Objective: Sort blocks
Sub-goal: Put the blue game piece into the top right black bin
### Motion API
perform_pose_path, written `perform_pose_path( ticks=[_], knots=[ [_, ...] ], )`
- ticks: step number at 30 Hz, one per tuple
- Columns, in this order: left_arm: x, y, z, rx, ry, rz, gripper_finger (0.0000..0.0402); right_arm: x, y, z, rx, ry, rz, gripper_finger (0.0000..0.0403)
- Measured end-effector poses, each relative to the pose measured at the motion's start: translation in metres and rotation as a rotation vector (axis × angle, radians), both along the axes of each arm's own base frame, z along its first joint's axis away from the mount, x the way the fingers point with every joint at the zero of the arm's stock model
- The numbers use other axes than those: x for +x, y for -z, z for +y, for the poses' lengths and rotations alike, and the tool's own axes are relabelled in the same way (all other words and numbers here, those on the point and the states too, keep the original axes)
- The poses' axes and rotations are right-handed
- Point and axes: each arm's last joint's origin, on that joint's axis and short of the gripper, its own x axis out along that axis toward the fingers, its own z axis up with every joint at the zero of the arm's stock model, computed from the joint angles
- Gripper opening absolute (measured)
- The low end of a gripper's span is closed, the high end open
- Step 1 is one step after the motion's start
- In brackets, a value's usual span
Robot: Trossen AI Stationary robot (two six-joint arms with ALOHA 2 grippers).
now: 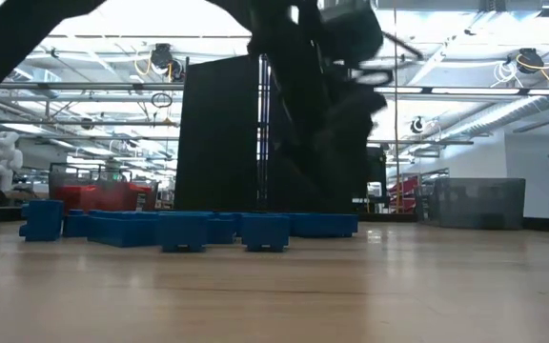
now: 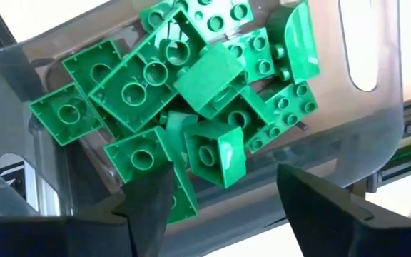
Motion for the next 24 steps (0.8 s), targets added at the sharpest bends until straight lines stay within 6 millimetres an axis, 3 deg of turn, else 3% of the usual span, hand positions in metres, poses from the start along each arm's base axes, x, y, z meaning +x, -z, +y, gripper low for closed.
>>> perform_pose_path(
  ticks=[6, 12, 15, 21, 24],
  knots=[
    [0.003, 0.037, -0.009, 0.01, 0.026, 0.1, 0.034, 0.0, 0.0, 0.0, -0.005, 0.023, 0.001, 0.0242],
    [0.0, 0.044, -0.026, 0.081, 0.084, 0.148, 0.0322, -0.001, 0.0, 0.0, -0.012, 0.049, 0.0, 0.0242],
    [0.0, 0.044, -0.03, 0.089, 0.09, 0.149, 0.0277, -0.001, 0.0, -0.001, -0.017, 0.05, 0.001, 0.0242],
    [-0.002, 0.045, -0.03, 0.08, 0.094, 0.17, 0.0118, -0.001, 0.0, -0.001, -0.023, 0.064, 0.001, 0.0242],
    [-0.002, 0.042, -0.029, 0.059, 0.099, 0.165, 0.0118, -0.001, 0.0, -0.001, -0.037, 0.095, -0.032, 0.0242]
  ],
)
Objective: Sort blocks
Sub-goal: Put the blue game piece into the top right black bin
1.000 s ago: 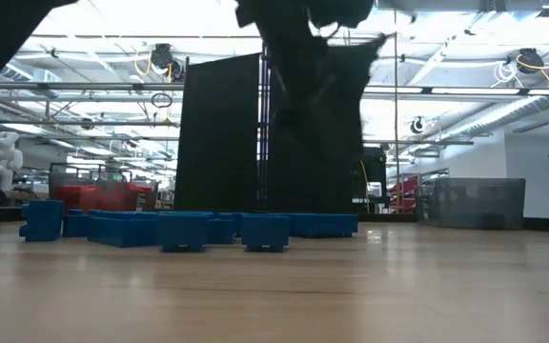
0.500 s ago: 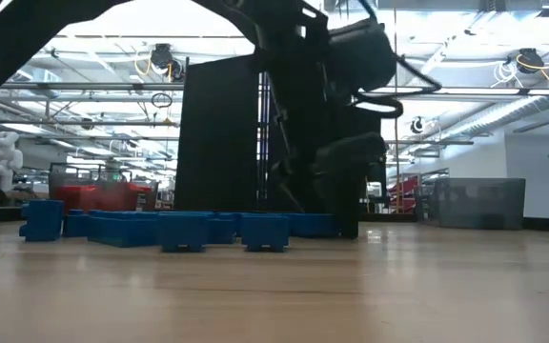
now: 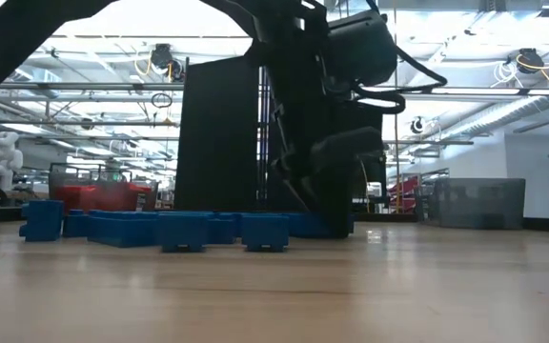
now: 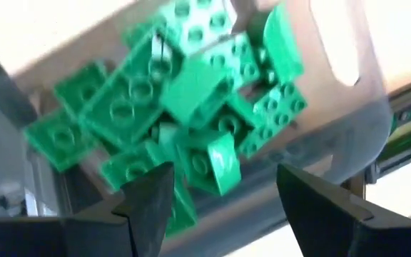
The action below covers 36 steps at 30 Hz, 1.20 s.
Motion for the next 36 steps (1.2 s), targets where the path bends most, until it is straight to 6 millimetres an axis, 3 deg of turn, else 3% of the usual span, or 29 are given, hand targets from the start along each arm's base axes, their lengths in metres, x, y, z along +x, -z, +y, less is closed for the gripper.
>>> perform_pose_path(
  ticks=[6, 13, 16, 20, 26, 29, 36],
  knots=[
    [0.012, -0.028, -0.002, -0.055, -0.008, -0.083, 0.0118, 0.005, -0.012, -0.004, -0.113, 0.069, -0.228, 0.0242],
    [0.023, -0.105, -0.003, -0.076, -0.002, -0.317, 0.0118, 0.009, -0.039, -0.022, -0.244, 0.233, -0.646, 0.0242],
    [0.023, -0.149, -0.003, -0.087, -0.001, -0.495, 0.0118, 0.014, -0.05, -0.028, -0.241, 0.25, -0.888, 0.0242],
    [0.009, -0.212, -0.002, -0.077, -0.016, -0.756, 0.0118, 0.024, -0.057, -0.032, -0.258, 0.252, -1.114, 0.0242],
    [-0.029, -0.289, -0.009, -0.038, -0.066, -1.047, 0.0118, 0.044, -0.066, -0.045, -0.344, 0.215, -1.343, 0.0242],
    [-0.048, -0.316, -0.02, -0.048, -0.067, -1.145, 0.0118, 0.056, -0.078, -0.061, -0.42, 0.203, -1.42, 0.0242],
    [-0.067, -0.348, -0.054, -0.05, -0.143, -1.372, 0.0118, 0.073, -0.11, -0.103, -0.688, 0.1, -1.465, 0.0242]
  ],
)
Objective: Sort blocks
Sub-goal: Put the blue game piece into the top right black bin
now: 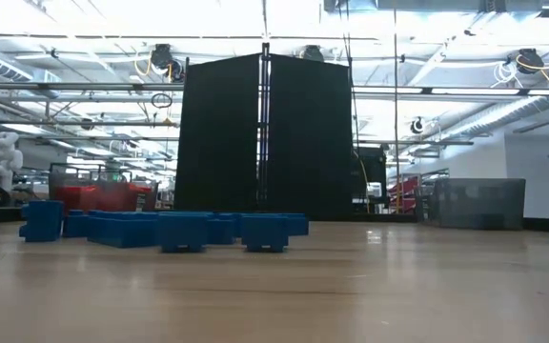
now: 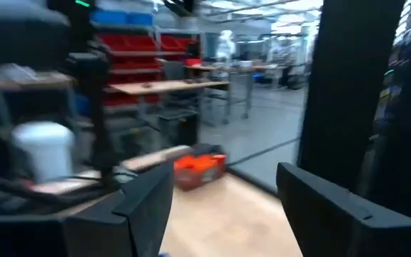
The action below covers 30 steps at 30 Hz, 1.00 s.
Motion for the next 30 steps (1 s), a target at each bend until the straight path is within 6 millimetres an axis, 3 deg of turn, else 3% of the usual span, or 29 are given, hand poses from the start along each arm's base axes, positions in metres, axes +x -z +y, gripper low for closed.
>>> perform_pose_path(
  ticks=[6, 13, 22, 30],
  knots=[
    [-0.001, -0.009, -0.01, -0.061, -0.126, -0.174, 0.0118, 0.016, -0.026, -0.022, -0.17, 0.101, 0.151, 0.0242],
    [0.002, 0.0, 0.004, -0.258, -0.33, -0.184, 0.0118, 0.024, -0.068, -0.028, -0.285, 0.142, 0.267, 0.0242],
    [0.006, 0.001, 0.028, -0.356, -0.396, -0.225, 0.0118, 0.025, -0.108, -0.028, -0.245, 0.142, 0.23, 0.0242],
    [0.005, -0.004, 0.026, -0.351, -0.357, -0.259, 0.0118, 0.029, -0.138, -0.029, -0.134, 0.157, 0.129, 0.0242]
  ],
)
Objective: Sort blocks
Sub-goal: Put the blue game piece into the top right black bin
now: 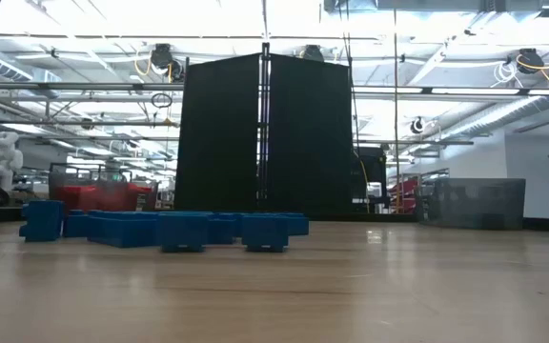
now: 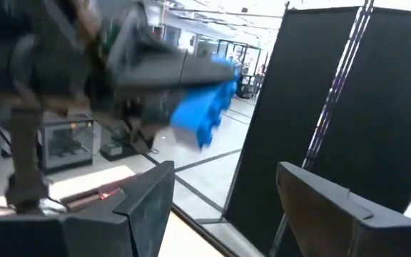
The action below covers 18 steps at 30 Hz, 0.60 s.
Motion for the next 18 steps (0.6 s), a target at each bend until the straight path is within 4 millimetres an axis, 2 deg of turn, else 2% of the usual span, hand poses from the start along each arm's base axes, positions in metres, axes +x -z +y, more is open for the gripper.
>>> perform_pose_path(
  ticks=[4, 10, 14, 18],
  knots=[
    [0.002, 0.001, -0.005, 0.047, 0.041, 0.017, 0.0118, -0.001, -0.02, -0.002, 0.065, -0.04, -0.033, 0.0242],
    [0.011, 0.007, -0.011, 0.117, 0.14, 0.025, 0.0118, 0.008, -0.046, -0.009, 0.21, -0.297, -0.04, 0.0242],
    [0.013, 0.009, -0.011, 0.126, 0.147, 0.034, 0.0118, 0.014, -0.05, -0.012, 0.216, -0.363, -0.04, 0.0242],
    [0.012, 0.007, -0.013, 0.194, 0.128, 0.053, 0.0118, 0.013, -0.047, -0.013, 0.188, -0.334, -0.003, 0.0242]
  ],
)
